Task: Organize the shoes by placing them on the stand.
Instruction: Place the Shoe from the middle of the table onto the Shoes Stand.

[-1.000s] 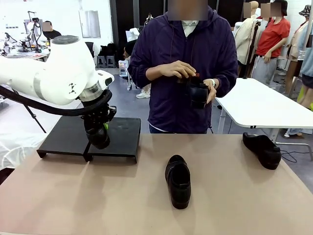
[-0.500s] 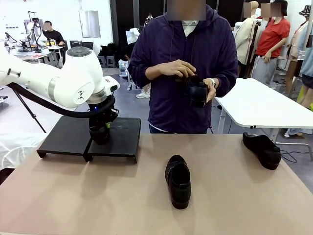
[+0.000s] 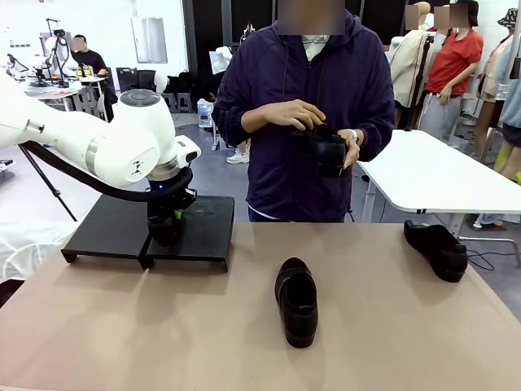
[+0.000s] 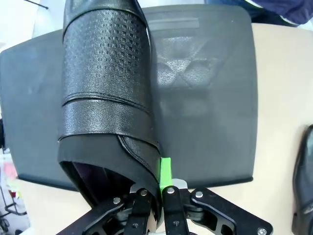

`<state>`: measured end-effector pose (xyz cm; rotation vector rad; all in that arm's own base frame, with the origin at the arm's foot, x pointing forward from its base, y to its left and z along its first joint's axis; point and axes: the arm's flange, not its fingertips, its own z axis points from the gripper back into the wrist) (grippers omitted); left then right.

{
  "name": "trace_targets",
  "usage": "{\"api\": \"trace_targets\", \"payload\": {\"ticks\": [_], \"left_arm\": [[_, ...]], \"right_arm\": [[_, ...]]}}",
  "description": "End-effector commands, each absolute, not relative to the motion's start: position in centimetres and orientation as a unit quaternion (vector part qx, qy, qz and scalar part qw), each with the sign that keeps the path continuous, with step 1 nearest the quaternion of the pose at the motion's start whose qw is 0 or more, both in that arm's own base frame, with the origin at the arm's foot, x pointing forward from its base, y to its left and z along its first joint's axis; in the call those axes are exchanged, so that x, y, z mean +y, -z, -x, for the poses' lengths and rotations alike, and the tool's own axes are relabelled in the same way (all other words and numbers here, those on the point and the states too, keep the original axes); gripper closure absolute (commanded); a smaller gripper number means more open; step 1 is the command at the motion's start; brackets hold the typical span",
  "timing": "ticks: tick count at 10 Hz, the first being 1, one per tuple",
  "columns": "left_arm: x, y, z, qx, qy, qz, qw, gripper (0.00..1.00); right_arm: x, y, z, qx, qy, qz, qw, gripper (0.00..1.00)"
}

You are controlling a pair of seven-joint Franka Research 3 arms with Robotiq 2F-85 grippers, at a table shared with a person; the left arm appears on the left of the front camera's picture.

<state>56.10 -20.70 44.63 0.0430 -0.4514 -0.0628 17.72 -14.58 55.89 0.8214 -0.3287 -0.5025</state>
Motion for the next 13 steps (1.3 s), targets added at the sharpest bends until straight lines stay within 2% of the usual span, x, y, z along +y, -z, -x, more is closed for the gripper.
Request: {"api": "trace_targets", "payload": {"ticks": [1, 3, 4, 5, 6, 11, 12, 13], "left_arm": [[-21.7, -44.8, -56.7, -0.238, 0.029, -0.041, 0.970, 1.00], [-21.9, -44.1, -56.9, -0.226, 0.039, -0.048, 0.972, 1.00], [-22.0, -44.0, -57.1, -0.225, 0.042, -0.047, 0.972, 0.83], [-22.0, -44.1, -57.1, -0.226, 0.043, -0.046, 0.972, 0.26], [-22.0, -44.1, -57.1, -0.226, 0.043, -0.047, 0.972, 0.00], [-21.1, -45.5, -56.3, -0.232, 0.053, -0.031, 0.971, 0.00], [-20.5, -46.4, -55.5, -0.216, 0.069, -0.021, 0.974, 0.00], [-19.6, -47.7, -53.1, -0.159, 0.150, 0.012, 0.976, 0.00]], "right_arm": [[-14.5, -56.3, -17.8, -0.163, 0.235, -0.405, 0.869, 0.00], [-14.5, -56.3, -17.8, -0.163, 0.235, -0.405, 0.869, 0.00], [-14.5, -56.3, -17.8, -0.163, 0.235, -0.405, 0.869, 0.00], [-14.5, -56.3, -17.8, -0.163, 0.235, -0.405, 0.869, 0.00], [-14.5, -56.3, -17.8, -0.163, 0.235, -0.405, 0.869, 0.00], [-14.5, -56.3, -17.8, -0.163, 0.235, -0.405, 0.869, 0.00], [-14.5, -56.3, -17.8, -0.163, 0.235, -0.405, 0.869, 0.00], [-14.5, -56.3, -17.8, -0.163, 0.235, -0.405, 0.869, 0.00]]}}
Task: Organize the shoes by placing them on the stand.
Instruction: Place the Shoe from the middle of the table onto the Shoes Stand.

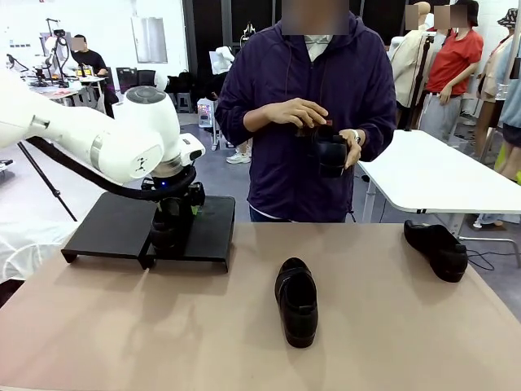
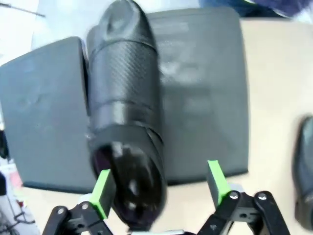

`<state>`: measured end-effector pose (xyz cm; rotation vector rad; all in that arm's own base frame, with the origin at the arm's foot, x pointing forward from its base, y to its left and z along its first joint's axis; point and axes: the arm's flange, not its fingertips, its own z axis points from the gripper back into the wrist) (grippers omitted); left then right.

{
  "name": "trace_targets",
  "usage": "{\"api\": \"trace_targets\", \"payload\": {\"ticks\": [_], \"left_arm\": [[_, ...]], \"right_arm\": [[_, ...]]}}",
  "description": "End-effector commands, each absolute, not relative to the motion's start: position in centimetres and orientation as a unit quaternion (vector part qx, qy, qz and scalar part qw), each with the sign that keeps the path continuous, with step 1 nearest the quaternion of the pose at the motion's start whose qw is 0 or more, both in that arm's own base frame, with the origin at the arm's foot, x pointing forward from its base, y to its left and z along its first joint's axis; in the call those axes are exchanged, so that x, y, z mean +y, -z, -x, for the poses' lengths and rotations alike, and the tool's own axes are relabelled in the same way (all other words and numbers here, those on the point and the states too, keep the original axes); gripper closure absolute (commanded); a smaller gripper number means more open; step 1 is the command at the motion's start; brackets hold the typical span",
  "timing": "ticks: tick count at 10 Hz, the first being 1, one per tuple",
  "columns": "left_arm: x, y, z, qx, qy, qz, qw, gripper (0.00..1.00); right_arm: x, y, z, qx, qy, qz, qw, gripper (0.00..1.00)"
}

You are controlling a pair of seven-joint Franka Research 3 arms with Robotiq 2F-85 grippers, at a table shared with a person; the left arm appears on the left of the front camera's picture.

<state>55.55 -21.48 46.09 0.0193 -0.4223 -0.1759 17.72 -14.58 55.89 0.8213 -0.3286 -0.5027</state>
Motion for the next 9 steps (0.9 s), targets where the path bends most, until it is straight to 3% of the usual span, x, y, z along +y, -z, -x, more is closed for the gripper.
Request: {"api": "trace_targets", "payload": {"ticks": [1, 3, 5, 9], "left_arm": [[-18.3, -49.2, -50.6, -0.145, 0.174, 0.013, 0.974, 0.00], [-15.5, -52.0, -46.9, -0.137, 0.168, 0.043, 0.975, 0.00], [-11.1, -54.4, -42.2, -0.105, 0.223, 0.104, 0.964, 0.00], [-3.7, -53.3, -31.3, -0.159, 0.155, 0.232, 0.947, 0.00]], "right_arm": [[-14.5, -56.3, -17.8, -0.163, 0.235, -0.405, 0.869, 0.00], [-14.5, -56.3, -17.8, -0.163, 0.235, -0.405, 0.869, 0.00], [-14.5, -56.3, -17.8, -0.163, 0.235, -0.405, 0.869, 0.00], [-14.5, -56.3, -17.8, -0.163, 0.235, -0.405, 0.869, 0.00]]}}
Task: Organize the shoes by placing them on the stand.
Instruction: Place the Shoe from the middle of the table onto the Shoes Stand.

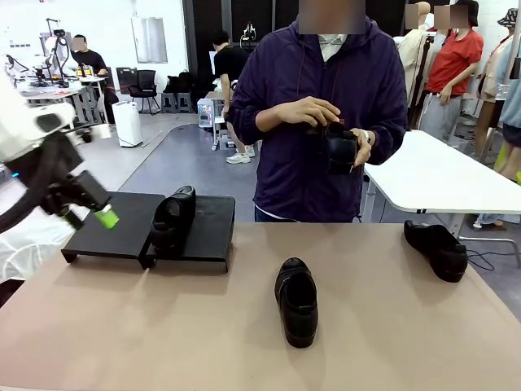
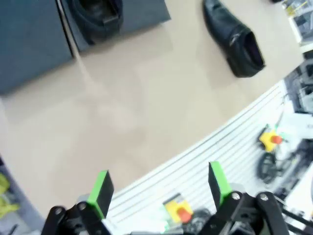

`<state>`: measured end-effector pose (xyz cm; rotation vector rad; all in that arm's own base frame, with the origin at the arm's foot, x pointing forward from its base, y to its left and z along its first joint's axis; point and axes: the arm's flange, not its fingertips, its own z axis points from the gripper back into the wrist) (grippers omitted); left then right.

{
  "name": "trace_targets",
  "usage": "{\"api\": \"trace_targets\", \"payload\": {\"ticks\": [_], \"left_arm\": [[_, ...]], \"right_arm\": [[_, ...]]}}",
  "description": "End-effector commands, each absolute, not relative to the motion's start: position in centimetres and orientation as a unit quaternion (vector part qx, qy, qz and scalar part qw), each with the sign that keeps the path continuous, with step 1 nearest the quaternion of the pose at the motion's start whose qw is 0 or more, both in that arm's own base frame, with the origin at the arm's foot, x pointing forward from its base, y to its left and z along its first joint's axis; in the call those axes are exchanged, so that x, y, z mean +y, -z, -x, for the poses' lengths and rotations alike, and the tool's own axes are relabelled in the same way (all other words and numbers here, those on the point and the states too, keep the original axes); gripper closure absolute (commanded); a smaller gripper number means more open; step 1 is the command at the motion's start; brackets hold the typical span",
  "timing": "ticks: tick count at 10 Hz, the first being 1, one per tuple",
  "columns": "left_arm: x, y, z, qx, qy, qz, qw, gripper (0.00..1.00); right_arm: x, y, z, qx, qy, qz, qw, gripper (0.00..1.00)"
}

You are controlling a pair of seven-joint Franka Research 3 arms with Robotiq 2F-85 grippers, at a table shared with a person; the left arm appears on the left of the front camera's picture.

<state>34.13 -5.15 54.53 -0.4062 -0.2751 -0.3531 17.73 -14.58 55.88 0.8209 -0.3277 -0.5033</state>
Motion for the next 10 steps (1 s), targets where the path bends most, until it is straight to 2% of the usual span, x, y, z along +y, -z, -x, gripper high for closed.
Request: {"api": "trace_targets", "payload": {"ticks": [1, 2, 3, 5, 6, 10], "left_arm": [[-1.5, -51.6, -29.1, -0.164, 0.135, 0.260, 0.942, 0.00], [0.5, -50.1, -28.2, -0.156, 0.130, 0.277, 0.939, 0.00], [2.2, -49.0, -28.2, -0.138, 0.082, 0.291, 0.943, 0.00], [4.4, -48.3, -31.4, -0.096, 0.075, 0.294, 0.948, 0.00], [3.0, -49.9, -28.7, -0.134, 0.081, 0.288, 0.945, 0.00], [3.0, -49.9, -28.7, -0.134, 0.081, 0.288, 0.945, 0.00]], "right_arm": [[-14.5, -56.3, -17.8, -0.163, 0.235, -0.405, 0.869, 0.00], [-14.5, -56.3, -17.8, -0.163, 0.235, -0.405, 0.869, 0.00], [-14.5, -56.3, -17.8, -0.163, 0.235, -0.405, 0.869, 0.00], [-14.5, -56.3, -17.8, -0.163, 0.235, -0.405, 0.869, 0.00], [-14.5, -56.3, -17.8, -0.163, 0.235, -0.405, 0.869, 0.00], [-14.5, -56.3, -17.8, -0.163, 0.235, -0.405, 0.869, 0.00]]}}
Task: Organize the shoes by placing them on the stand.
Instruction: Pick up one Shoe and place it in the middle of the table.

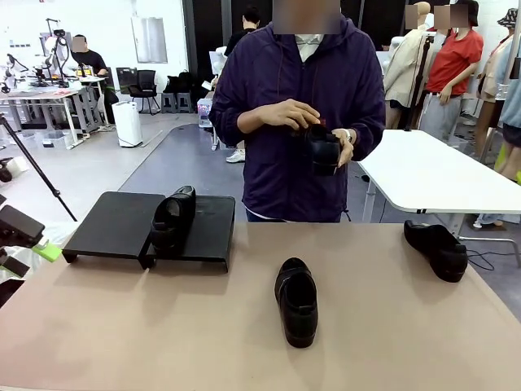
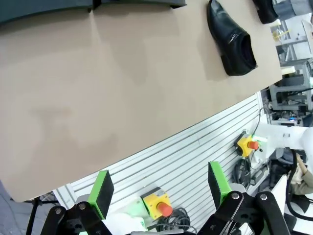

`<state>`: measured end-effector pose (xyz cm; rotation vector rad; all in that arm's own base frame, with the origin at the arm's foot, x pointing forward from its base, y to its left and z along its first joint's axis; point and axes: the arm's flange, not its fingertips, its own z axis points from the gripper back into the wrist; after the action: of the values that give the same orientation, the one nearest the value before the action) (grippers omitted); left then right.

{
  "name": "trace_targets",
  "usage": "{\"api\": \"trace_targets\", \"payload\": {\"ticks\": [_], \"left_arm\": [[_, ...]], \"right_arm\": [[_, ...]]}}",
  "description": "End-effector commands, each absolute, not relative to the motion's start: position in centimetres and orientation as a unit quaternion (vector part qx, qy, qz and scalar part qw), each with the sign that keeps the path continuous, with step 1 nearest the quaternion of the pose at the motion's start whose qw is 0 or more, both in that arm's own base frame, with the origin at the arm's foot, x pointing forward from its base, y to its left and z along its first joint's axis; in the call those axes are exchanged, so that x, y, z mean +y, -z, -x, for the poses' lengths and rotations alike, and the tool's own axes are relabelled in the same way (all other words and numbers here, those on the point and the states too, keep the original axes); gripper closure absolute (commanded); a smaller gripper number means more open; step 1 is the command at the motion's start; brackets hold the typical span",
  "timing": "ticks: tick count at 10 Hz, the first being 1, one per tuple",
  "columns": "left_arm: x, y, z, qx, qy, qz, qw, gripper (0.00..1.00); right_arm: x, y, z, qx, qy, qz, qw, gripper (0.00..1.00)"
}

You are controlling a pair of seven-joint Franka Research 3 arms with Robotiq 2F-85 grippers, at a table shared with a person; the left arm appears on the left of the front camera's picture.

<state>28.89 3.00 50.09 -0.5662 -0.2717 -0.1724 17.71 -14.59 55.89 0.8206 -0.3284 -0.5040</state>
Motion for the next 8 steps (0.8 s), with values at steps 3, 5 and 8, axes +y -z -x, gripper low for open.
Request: {"api": "trace_targets", "payload": {"ticks": [3, 5, 8], "left_arm": [[2.98, -49.92, -28.66, -0.134, 0.081, 0.288, 0.945, 0.00], [2.98, -49.92, -28.66, -0.134, 0.081, 0.288, 0.945, 0.00], [2.98, -49.92, -28.66, -0.134, 0.081, 0.288, 0.945, 0.00]], "right_arm": [[-14.54, -56.33, -17.76, -0.163, 0.235, -0.405, 0.869, 0.00], [-14.54, -56.33, -17.76, -0.163, 0.235, -0.405, 0.869, 0.00], [-14.59, -55.89, -17.71, -0.157, 0.241, -0.393, 0.873, 0.00]]}}
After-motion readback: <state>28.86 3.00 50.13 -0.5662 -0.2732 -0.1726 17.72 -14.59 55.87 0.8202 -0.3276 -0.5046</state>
